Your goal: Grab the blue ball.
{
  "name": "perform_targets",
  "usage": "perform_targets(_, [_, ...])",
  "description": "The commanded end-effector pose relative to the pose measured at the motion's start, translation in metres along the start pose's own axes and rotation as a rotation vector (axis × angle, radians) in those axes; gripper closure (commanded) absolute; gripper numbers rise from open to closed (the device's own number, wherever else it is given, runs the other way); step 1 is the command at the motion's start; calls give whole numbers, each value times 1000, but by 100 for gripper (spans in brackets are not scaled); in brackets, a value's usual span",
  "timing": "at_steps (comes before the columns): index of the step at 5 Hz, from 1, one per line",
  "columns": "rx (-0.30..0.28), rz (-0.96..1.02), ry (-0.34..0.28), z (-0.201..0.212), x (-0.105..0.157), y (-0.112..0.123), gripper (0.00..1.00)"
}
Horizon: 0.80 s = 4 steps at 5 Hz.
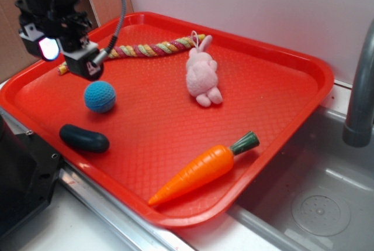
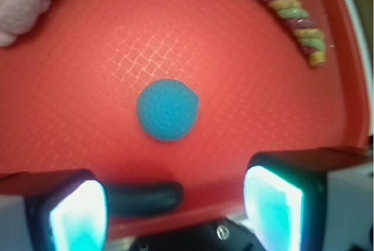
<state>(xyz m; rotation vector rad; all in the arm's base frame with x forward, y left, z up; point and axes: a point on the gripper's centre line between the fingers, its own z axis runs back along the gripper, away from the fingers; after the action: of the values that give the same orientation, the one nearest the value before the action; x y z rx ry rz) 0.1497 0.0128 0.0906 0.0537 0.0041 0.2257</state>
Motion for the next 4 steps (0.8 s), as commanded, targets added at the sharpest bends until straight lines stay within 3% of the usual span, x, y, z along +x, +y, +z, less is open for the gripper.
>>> perform_targets(1, [49, 12, 19, -42, 20, 5, 0])
perform_targets(3, [36, -27, 61, -70, 22, 2, 1])
perform_targets(4, [33, -13, 62, -71, 19, 3, 100])
